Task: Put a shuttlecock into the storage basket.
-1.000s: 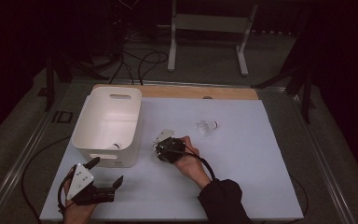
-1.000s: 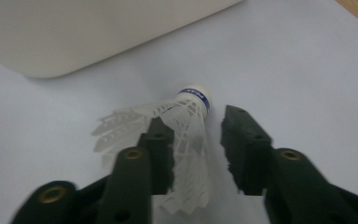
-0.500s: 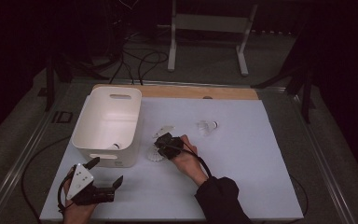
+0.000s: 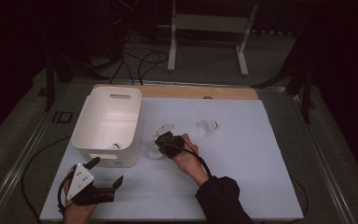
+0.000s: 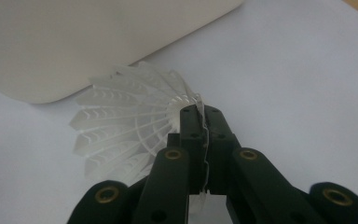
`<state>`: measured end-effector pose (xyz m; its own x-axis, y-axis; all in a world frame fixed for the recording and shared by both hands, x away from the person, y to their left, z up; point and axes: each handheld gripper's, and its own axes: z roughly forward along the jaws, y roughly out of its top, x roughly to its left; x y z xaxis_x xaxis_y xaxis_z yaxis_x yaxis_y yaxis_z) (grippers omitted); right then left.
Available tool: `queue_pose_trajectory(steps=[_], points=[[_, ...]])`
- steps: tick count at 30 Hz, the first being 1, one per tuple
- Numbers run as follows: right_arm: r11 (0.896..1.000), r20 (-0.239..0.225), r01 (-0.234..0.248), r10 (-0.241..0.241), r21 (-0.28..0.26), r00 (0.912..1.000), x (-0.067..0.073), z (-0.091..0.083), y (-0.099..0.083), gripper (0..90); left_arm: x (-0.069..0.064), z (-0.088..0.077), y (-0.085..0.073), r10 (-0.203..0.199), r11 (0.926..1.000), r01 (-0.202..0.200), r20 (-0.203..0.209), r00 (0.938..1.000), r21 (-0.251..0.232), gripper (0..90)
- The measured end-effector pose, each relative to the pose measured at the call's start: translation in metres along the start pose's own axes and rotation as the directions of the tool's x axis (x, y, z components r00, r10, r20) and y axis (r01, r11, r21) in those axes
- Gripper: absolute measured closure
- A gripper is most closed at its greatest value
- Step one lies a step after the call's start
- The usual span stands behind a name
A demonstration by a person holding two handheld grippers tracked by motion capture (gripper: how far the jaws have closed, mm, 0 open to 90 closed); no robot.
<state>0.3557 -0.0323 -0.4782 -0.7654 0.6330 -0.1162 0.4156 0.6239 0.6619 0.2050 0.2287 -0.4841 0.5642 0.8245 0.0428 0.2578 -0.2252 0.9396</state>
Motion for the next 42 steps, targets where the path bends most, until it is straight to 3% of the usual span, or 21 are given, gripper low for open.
queue_pose_trajectory(steps=[8, 19, 42], points=[[1.0, 0.008, 0.0, 0.0, -0.021, 1.0, 0.001, -0.008, 0.007, 88.2, 0.0, 0.0, 0.0, -0.001, 1.0, 0.001, -0.002, 1.0, 0.0, 0.3], [0.999, 0.006, -0.04, 0.04, -0.034, 0.9992, -0.002, -0.015, 0.01, 88.2, 0.0, 0.0, 0.0, 0.0, 1.0, 0.0, -0.001, 1.0, 0.003, 0.2], [0.998, 0.023, -0.028, 0.03, -0.061, 0.9993, -0.005, -0.026, 0.021, 88.2, 0.0, 0.0, 0.0, 0.001, 1.0, -0.001, 0.0, 1.0, 0.001, 0.3]])
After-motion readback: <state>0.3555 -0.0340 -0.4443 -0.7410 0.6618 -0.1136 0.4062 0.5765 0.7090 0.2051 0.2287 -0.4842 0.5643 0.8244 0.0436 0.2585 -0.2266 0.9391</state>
